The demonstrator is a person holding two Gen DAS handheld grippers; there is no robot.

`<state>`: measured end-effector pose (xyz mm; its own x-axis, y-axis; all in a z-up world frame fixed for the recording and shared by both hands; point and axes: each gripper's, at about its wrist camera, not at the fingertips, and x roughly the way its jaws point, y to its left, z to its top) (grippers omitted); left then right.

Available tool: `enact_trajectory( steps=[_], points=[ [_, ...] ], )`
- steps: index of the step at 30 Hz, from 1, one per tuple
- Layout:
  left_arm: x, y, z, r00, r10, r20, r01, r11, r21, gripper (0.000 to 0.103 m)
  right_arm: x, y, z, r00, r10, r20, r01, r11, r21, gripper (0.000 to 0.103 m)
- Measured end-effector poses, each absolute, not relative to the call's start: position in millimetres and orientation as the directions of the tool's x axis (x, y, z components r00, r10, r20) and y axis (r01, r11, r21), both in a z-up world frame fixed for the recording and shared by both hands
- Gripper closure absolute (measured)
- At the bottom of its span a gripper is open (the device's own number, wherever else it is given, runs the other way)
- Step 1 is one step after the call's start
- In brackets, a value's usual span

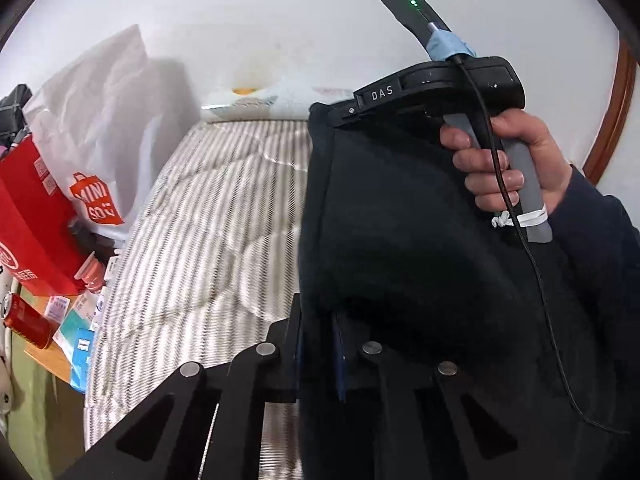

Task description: Fold small clothes

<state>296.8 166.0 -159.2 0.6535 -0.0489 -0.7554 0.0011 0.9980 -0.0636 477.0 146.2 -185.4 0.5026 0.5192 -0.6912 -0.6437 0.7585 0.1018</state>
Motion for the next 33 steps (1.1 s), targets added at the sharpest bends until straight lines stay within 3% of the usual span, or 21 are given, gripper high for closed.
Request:
enact_trajectory(
  steps=[9,15,18,19,21,22,30,33],
  points=[
    [295.0,200.4,-170.0,0.623,-0.128,-0.772,-0.064,0.975,-0.213,0.094,499.8,185.9,-196.5,0.493,0.485,-0.722,-0.641,0.764,0.075,0.095],
    [289.5,194.9,-165.6,0.613,-0.111,-0.782,-0.071,0.978,-0.194,0.092,483.9,161.2,-179.1,0.514,0.481,-0.71,-0.607,0.789,0.095,0.087],
    [278.7,193.7,-159.4,0.624,-0.103,-0.775,-0.07,0.98,-0.187,0.089,458.3,128.2,-162.1,0.561,0.438,-0.702,-0.581,0.813,0.043,0.073],
    [275.0,193.4,-157.4,0.629,-0.113,-0.769,-0.067,0.978,-0.198,0.082,447.4,111.4,-156.5,0.58,0.42,-0.698,-0.564,0.825,0.028,0.065],
    [273.5,193.8,-154.0,0.639,-0.127,-0.759,-0.061,0.975,-0.215,0.063,421.8,68.0,-146.1,0.628,0.377,-0.681,-0.514,0.858,0.001,0.059],
    [273.4,193.0,-151.7,0.646,-0.133,-0.752,-0.059,0.973,-0.223,0.061,411.9,47.7,-142.5,0.649,0.344,-0.679,-0.481,0.877,-0.016,0.054],
    [298.8,178.2,-152.1,0.647,-0.102,-0.755,-0.059,0.981,-0.183,0.061,311.3,-131.9,-145.8,0.749,-0.014,-0.663,-0.107,0.984,-0.141,0.039],
    [305.0,169.0,-162.2,0.617,-0.027,-0.787,-0.065,0.994,-0.084,0.061,277.1,-190.8,-158.2,0.728,-0.105,-0.678,0.025,0.992,-0.127,0.033]
  ],
)
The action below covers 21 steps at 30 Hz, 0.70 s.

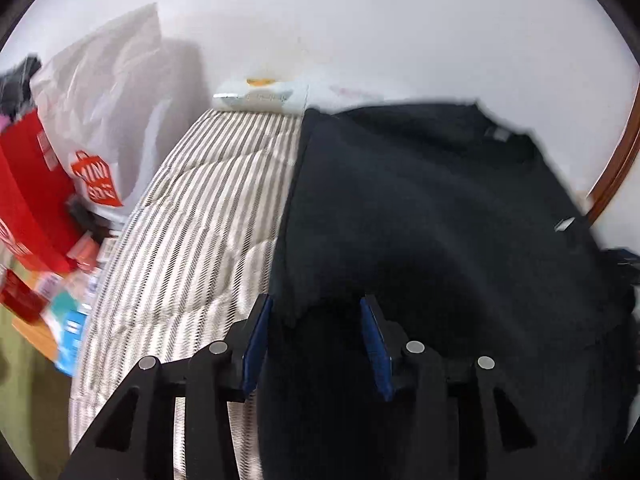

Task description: Fold small clothes

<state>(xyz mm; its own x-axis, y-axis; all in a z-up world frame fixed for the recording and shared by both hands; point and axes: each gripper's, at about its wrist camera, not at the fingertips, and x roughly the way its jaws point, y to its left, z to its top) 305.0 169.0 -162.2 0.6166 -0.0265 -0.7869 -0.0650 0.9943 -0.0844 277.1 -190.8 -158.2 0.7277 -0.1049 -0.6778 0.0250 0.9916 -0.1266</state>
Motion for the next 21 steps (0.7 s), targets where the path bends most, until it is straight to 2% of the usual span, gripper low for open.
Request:
enact_trajectory(
  steps=[2,9,10,12,14,21],
  points=[
    [305.6,167.7,-165.3,0.613,-0.013,-0.79,-0.07,0.995,-0.071,0.06,263.6,-220.0,-169.7,0.705,-0.111,-0.701,0.076,0.994,-0.08,0.031],
    [306.4,172.0,-166.9,0.602,-0.018,-0.798,-0.088,0.992,-0.089,0.057,285.6,-229.6,-196.6,0.666,-0.012,-0.746,0.035,0.999,0.015,0.032],
    [306.5,172.9,-167.5,0.603,-0.022,-0.798,-0.09,0.991,-0.095,0.057,291.5,-229.8,-200.2,0.656,-0.003,-0.755,0.042,0.999,0.033,0.037],
    [305.9,173.1,-167.6,0.605,-0.024,-0.796,-0.091,0.991,-0.099,0.057,301.6,-225.9,-205.1,0.638,0.062,-0.767,0.018,0.995,0.095,0.054],
    [305.1,172.5,-168.1,0.606,-0.021,-0.795,-0.089,0.992,-0.094,0.056,304.1,-223.7,-204.8,0.637,0.142,-0.758,-0.046,0.988,0.146,0.088],
    [307.0,170.8,-168.4,0.605,-0.014,-0.796,-0.085,0.993,-0.082,0.056,304.4,-234.4,-140.3,0.733,0.148,-0.664,-0.111,0.989,0.097,0.088]
  ],
)
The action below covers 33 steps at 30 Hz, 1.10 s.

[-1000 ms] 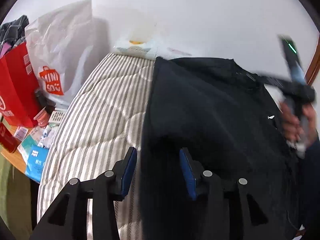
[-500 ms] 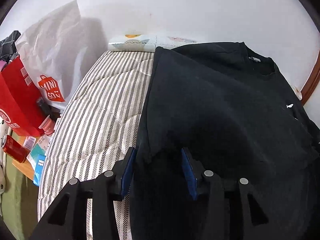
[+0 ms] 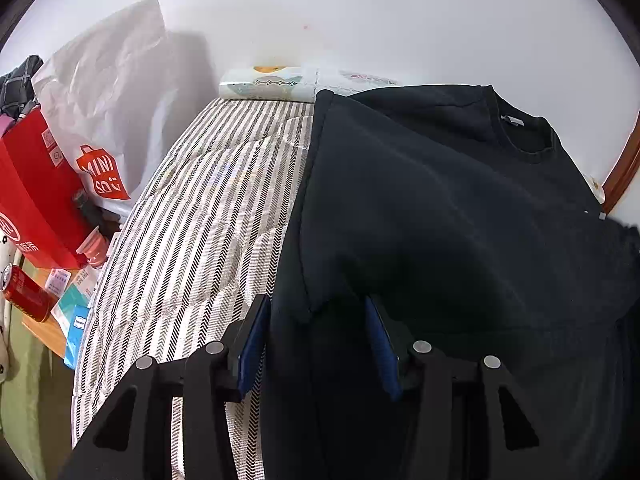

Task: Fold small clothes
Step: 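Grasp the ribbed cuff of the plain sleeve with the right gripper and lift it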

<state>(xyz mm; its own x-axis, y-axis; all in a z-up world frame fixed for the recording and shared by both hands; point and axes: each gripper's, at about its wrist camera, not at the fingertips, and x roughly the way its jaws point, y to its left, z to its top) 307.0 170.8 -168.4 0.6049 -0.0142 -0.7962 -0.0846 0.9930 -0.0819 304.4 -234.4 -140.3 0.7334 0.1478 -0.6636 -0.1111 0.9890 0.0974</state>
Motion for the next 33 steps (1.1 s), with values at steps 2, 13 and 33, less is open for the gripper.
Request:
enact_trajectory(
  steps=[2,13,33],
  points=[
    [307.3,170.6,-168.6,0.606,-0.012,-0.796,-0.086,0.993,-0.08,0.055,314.7,-237.7,-134.3,0.73,0.152,-0.666,-0.115,0.988,0.099,0.088],
    [300.1,173.9,-161.5,0.62,-0.093,-0.779,-0.051,0.986,-0.158,0.053,345.4,-252.6,-186.4,0.63,0.137,-0.764,-0.034,0.988,0.149,0.061],
    [312.2,178.0,-168.8,0.612,0.006,-0.791,-0.139,0.985,-0.099,0.045,328.1,-265.0,-195.0,0.594,0.207,-0.778,-0.039,0.972,0.23,0.087]
  ],
)
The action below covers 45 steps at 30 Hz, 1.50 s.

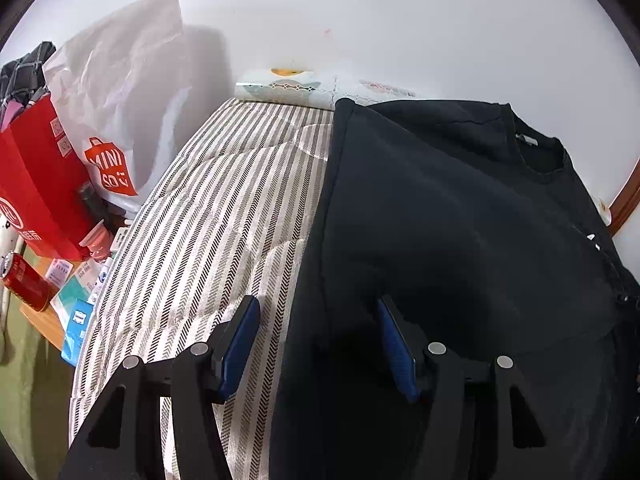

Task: Fold small clothes
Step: 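Grasp the ribbed cuff of the plain sleeve with the right gripper and lift it, then carry the plain sleeve across the body with the right gripper and lay it down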

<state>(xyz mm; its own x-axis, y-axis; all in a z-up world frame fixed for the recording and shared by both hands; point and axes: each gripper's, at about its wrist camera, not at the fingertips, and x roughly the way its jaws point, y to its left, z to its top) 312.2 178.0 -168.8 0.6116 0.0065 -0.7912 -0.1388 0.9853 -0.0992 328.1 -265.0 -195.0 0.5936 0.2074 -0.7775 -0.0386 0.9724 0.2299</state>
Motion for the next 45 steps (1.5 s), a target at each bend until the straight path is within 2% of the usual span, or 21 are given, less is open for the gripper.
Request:
enact_trajectory(
  steps=[2,6,10,12,16,20,22,27,31,36,39,40,41,42,43,45],
  points=[
    [308.9,175.2,-168.4,0.602,0.014,-0.798,-0.132,0.988,-0.082,0.045,319.2,-265.9,-188.1,0.614,0.162,-0.772,-0.007,0.98,0.2,0.082],
    [295.3,173.1,-167.6,0.597,0.014,-0.802,-0.122,0.99,-0.073,0.045,292.5,-261.6,-175.2,0.648,0.086,-0.757,0.017,0.992,0.127,0.078],
    [274.2,171.5,-167.1,0.565,0.007,-0.825,-0.123,0.989,-0.076,0.046,252.5,-272.1,-163.2,0.69,0.034,-0.723,0.047,0.995,0.092,0.062],
    [259.9,168.1,-165.9,0.568,0.01,-0.823,-0.111,0.992,-0.065,0.046,230.1,-283.0,-158.7,0.708,-0.003,-0.706,0.075,0.995,0.071,0.058],
    [234.2,162.4,-161.8,0.579,0.003,-0.815,-0.098,0.993,-0.066,0.046,173.8,-319.0,-152.9,0.735,-0.119,-0.668,0.159,0.987,0.0,0.042],
    [208.0,154.3,-162.8,0.585,-0.01,-0.811,-0.086,0.993,-0.074,0.044,130.2,-353.8,-159.8,0.721,-0.272,-0.637,0.271,0.957,-0.102,0.034],
    [195.4,150.3,-165.0,0.586,-0.003,-0.81,-0.086,0.994,-0.066,0.044,108.8,-375.3,-167.2,0.701,-0.341,-0.626,0.324,0.935,-0.147,0.032],
    [176.3,148.3,-173.4,0.588,0.008,-0.808,-0.096,0.993,-0.061,0.04,59.4,-431.0,-187.4,0.66,-0.409,-0.63,0.43,0.893,-0.129,0.032],
    [164.6,143.7,-176.6,0.624,0.035,-0.781,-0.076,0.997,-0.016,0.036,39.8,-463.0,-204.9,0.635,-0.412,-0.654,0.479,0.874,-0.085,0.032],
    [163.9,146.0,-178.3,0.632,0.029,-0.775,-0.083,0.996,-0.031,0.033,40.5,-488.1,-224.1,0.623,-0.416,-0.663,0.507,0.86,-0.063,0.032],
    [164.9,145.7,-178.8,0.628,0.035,-0.777,-0.09,0.996,-0.028,0.029,50.3,-502.1,-233.1,0.608,-0.403,-0.684,0.524,0.851,-0.035,0.032],
    [165.1,146.2,-178.9,0.628,0.032,-0.778,-0.09,0.995,-0.032,0.029,52.9,-502.5,-235.0,0.61,-0.393,-0.689,0.523,0.852,-0.022,0.037],
    [165.3,146.0,-179.1,0.628,0.034,-0.778,-0.09,0.995,-0.03,0.028,55.0,-506.4,-237.1,0.617,-0.36,-0.699,0.511,0.86,0.008,0.057],
    [165.5,145.8,-179.1,0.627,0.038,-0.778,-0.091,0.996,-0.025,0.028,53.7,-507.7,-233.6,0.629,-0.373,-0.682,0.521,0.853,0.015,0.063],
    [165.1,145.4,-179.0,0.627,0.039,-0.778,-0.091,0.996,-0.023,0.028,56.2,-507.2,-231.3,0.631,-0.382,-0.675,0.524,0.852,0.007,0.087],
    [165.0,145.8,-179.1,0.627,0.038,-0.778,-0.093,0.995,-0.026,0.028,56.8,-503.2,-219.4,0.649,-0.387,-0.655,0.518,0.856,0.007,0.088]
  ],
)
